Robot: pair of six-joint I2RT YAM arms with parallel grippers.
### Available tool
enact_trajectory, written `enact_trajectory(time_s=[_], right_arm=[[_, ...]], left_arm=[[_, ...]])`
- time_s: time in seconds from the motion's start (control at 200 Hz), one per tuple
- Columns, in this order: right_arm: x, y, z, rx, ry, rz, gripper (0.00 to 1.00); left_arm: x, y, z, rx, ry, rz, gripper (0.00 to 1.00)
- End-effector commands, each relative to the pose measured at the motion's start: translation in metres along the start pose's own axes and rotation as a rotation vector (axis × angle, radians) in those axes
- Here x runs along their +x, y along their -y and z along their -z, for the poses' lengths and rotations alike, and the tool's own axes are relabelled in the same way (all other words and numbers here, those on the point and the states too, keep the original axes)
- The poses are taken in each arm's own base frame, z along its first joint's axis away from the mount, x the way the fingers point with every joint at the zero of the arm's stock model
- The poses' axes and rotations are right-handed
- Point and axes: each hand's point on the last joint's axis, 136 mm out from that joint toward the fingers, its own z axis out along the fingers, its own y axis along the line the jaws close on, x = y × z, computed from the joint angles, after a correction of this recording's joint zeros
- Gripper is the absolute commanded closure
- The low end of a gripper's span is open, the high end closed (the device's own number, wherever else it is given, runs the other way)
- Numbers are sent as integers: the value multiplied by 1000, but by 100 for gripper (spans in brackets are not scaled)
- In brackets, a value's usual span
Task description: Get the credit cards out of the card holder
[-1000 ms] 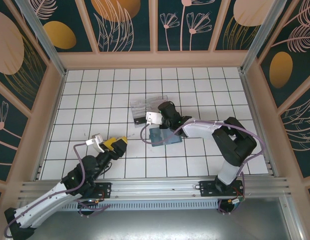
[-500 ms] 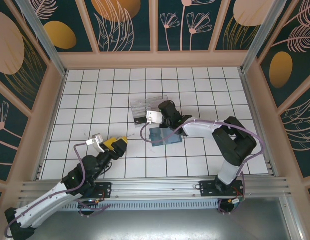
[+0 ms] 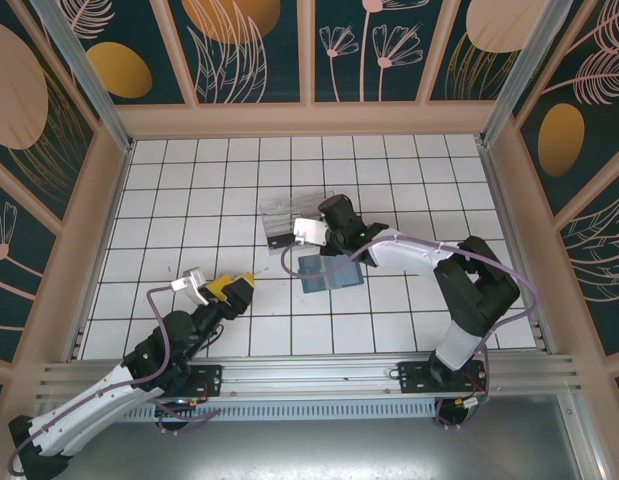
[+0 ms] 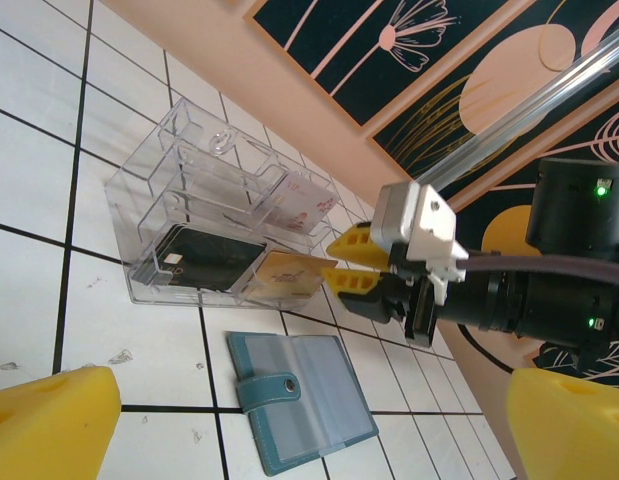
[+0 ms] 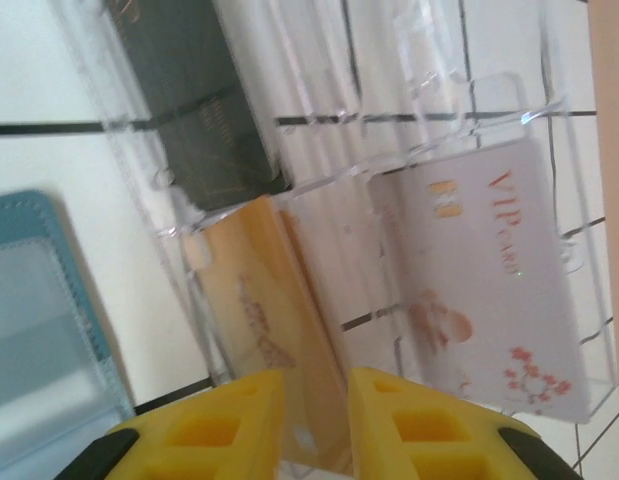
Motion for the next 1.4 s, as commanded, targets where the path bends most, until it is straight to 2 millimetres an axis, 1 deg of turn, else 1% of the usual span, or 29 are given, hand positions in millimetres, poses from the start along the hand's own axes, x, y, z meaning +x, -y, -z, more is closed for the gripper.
enact_trajectory(time_s=[0.0,0.09,0.205,0.28,0.47,0.751,0.816,1.031,1.181,1.241,1.281,1.351,1.396], right_arm=[[-13,12,-5,-10,26,-44,72],[-17,15,-8,-19,30,-53,71],[-14,5,-10,-63,24,-49,69],[-11,-1,-9,-86,26,-55,65],[-5,-10,-9,-119,13,-61,64],[-1,-7,-18,-112,-7,-69,63],[0,-9,-20,-120,-12,-69,63],[-2,-12,-16,-137,-7,-77,72],[-2,-11,-12,-133,-3,-81,83],[-2,-11,-11,-128,-3,-78,83],[0,-12,-11,-129,-6,-75,86],[-1,-12,-10,-127,-1,-72,87],[-2,-10,-9,-126,1,-71,90]], left_arm=[[14,-21,-1,-62,-34,-54,1],[14,-21,-1,-61,-36,-54,1],[14,-22,-1,-65,-36,-58,1],[14,-22,-1,-65,-34,-58,1],[14,-22,-1,-62,-33,-59,1],[15,-23,-1,-67,-37,-60,1],[16,-23,-1,-68,-39,-60,1],[15,-23,-1,-71,-38,-62,1],[15,-24,-1,-72,-37,-62,1],[16,-24,-1,-71,-38,-61,1],[15,-24,-1,-72,-37,-61,1],[16,-24,-1,-72,-38,-60,1],[16,-24,-1,-73,-37,-61,1]])
